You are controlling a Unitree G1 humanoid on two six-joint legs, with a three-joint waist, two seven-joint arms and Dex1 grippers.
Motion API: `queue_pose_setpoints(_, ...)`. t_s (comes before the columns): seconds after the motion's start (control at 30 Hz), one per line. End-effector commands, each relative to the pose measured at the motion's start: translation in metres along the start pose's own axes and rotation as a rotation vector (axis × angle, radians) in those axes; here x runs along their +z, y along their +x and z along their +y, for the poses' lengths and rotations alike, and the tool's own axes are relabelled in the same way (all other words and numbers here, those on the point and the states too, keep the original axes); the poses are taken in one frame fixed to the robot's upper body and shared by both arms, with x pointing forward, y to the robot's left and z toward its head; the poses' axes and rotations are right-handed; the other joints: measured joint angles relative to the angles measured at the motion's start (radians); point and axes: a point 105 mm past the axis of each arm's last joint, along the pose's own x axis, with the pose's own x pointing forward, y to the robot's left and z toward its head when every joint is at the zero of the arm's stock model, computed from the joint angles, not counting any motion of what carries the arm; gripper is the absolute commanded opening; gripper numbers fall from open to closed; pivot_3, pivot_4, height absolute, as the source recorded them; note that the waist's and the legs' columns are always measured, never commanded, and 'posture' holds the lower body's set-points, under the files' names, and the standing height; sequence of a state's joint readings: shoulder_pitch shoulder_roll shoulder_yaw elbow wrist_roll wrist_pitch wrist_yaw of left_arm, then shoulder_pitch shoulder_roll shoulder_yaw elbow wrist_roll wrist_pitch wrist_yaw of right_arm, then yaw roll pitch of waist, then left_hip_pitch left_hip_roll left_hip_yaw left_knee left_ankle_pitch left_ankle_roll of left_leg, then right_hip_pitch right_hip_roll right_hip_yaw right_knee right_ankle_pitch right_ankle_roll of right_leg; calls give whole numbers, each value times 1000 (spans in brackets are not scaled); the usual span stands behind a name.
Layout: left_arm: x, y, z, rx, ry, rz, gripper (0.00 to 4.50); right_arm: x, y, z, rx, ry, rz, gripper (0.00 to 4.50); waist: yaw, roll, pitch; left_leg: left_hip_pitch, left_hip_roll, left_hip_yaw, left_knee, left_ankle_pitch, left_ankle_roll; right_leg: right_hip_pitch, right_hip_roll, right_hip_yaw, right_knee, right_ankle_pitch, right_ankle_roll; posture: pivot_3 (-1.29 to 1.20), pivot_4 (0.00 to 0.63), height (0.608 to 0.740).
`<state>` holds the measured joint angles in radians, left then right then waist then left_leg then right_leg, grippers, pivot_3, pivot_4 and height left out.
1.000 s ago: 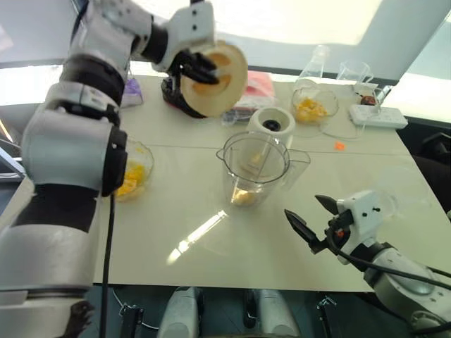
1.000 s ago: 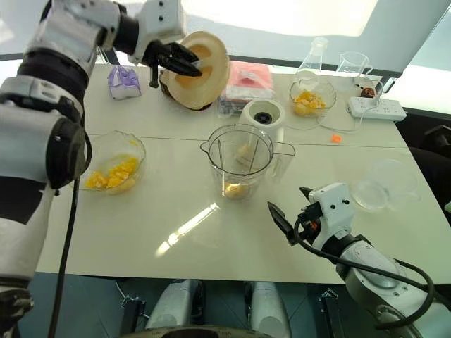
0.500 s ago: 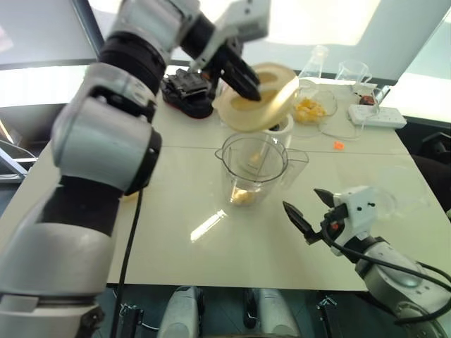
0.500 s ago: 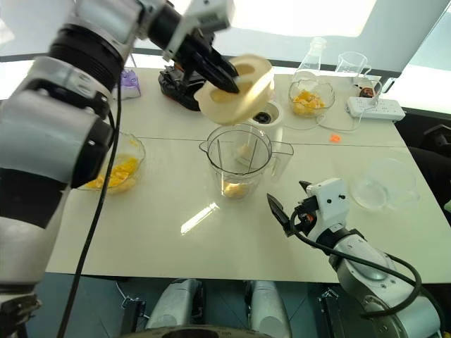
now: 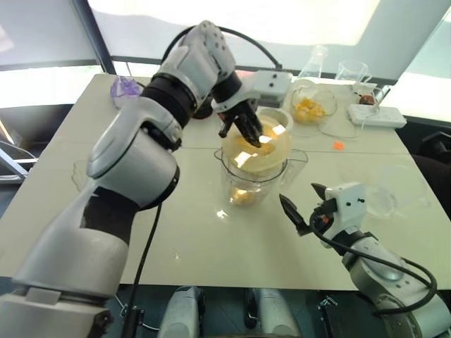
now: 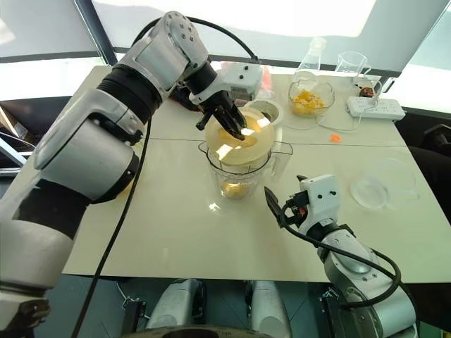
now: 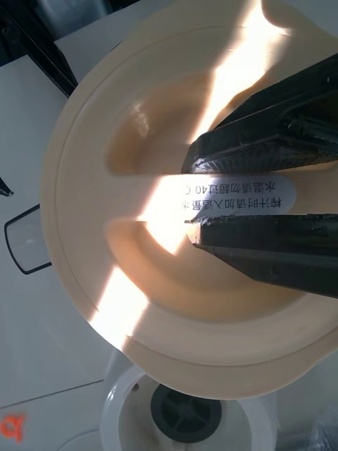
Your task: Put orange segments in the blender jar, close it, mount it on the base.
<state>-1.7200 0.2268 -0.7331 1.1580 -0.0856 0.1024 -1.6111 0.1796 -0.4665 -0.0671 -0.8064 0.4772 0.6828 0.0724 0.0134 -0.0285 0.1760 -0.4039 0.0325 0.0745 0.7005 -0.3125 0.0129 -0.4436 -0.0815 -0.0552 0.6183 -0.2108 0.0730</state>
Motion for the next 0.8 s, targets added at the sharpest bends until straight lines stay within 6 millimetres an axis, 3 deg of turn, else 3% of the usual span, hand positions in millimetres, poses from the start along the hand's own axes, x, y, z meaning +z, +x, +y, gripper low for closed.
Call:
queue_pose_setpoints(0.03, 7, -1, -3, -20, 31, -3, 232, 7, -1, 0, -17, -14, -40, 4500, 0, 0, 0, 0, 0, 0, 0, 0, 0, 0, 0, 0, 0, 0, 0, 0, 150, 740)
queue_pose_setpoints(0.23, -2, 2, -10, -60, 68, 68, 232, 8, 8, -5, -46, -13, -63, 4500, -1, 0, 0, 0, 0, -2, 0, 0, 0, 0, 0, 0, 1, 0, 0, 0, 150, 740)
queue_pose_setpoints(0.5, -22, 25, -18, -126, 70, 111, 232, 9, 42, -9, -31, -16, -112, 4500, -2, 2, -1, 2, 0, 0, 0, 0, 0, 1, 1, 1, 1, 0, 0, 0, 150, 740)
queue_pose_setpoints(0.63, -18, 26, -19, -131, 49, 40, 232, 7, 54, -6, 1, -37, -114, 4500, -5, 3, -1, 3, 0, 0, 0, 0, 0, 1, 1, 1, 1, 0, 0, 0, 150, 740)
queue_pose_setpoints(0.8, -13, 26, -23, -147, 37, -51, 232, -1, 69, -17, -79, -72, -113, 4500, -5, 3, -2, 6, 0, 0, 0, 0, 0, 3, 1, 2, 3, 0, 0, 0, 150, 740)
